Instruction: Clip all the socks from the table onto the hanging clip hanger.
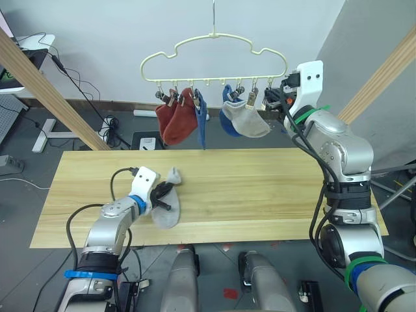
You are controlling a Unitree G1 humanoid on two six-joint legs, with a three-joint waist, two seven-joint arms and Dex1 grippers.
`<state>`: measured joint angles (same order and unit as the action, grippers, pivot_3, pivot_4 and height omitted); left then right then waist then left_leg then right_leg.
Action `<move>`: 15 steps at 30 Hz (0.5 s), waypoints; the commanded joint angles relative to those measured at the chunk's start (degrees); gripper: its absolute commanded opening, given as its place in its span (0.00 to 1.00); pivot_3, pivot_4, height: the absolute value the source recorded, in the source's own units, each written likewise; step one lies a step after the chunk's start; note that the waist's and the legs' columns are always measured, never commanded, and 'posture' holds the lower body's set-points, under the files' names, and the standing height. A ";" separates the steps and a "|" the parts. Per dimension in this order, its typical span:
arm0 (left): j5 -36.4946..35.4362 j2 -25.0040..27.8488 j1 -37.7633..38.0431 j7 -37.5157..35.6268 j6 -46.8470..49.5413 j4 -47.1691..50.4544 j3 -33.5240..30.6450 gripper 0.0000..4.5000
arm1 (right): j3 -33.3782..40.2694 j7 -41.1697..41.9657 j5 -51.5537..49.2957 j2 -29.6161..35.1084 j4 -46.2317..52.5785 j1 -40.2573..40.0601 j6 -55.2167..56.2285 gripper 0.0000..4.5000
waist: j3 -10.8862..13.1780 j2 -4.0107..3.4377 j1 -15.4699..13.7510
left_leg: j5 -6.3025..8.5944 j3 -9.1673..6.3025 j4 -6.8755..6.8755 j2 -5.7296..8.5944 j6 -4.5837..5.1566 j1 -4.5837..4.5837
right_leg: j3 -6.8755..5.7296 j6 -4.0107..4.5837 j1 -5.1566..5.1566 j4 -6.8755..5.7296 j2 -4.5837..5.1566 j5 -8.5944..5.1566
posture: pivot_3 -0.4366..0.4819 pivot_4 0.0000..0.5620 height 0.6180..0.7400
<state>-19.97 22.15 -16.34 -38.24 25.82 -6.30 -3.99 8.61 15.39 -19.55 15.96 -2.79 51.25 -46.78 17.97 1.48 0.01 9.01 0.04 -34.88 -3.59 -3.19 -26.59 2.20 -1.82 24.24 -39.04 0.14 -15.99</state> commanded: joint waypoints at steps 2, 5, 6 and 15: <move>-8.11 -3.34 -4.60 -4.02 2.51 9.06 0.39 0.00 | 9.24 -2.23 -7.44 0.79 -1.88 4.64 -11.16 0.00 | 0.01 0.01 0.10 | 0.00 0.00 -0.05 0.01 0.00 -0.03 | 0.01 -0.04 0.00 0.00 -0.01 0.03 | 0.45 0.58 1.00; -9.76 -6.90 -8.78 -3.36 2.51 10.25 1.58 0.00 | 15.66 -5.30 -12.46 -0.02 -3.80 8.44 -20.02 0.00 | 0.01 0.01 0.21 | 0.00 0.00 -0.05 0.00 0.01 -0.01 | 0.01 -0.04 -0.01 -0.01 -0.04 0.03 | 0.43 0.58 1.00; -9.69 -7.69 -9.70 -3.32 2.22 10.36 2.19 0.00 | 17.34 -6.30 -13.60 -0.26 -4.34 9.46 -22.37 0.00 | 0.01 0.01 0.20 | 0.00 0.00 -0.05 0.00 0.01 -0.02 | 0.02 -0.04 -0.01 0.00 -0.05 0.03 | 0.42 0.57 1.00; -6.08 -13.83 -16.38 -3.51 -3.11 6.09 7.75 0.00 | 30.30 -16.80 -18.61 -4.76 -5.30 15.91 -35.78 0.00 | 0.01 0.01 0.51 | 0.01 -0.02 -0.03 0.05 0.02 -0.12 | -0.01 -0.03 0.03 0.05 -0.05 0.04 | 0.38 0.57 1.00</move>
<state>-26.78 8.59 -32.42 -41.12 24.37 -0.20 3.11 36.59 0.45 -37.40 10.68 -9.45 66.35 -81.13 17.98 1.49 0.52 9.02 0.03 -34.91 -3.54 -3.16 -26.71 2.19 -1.85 24.27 -38.99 0.09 -15.95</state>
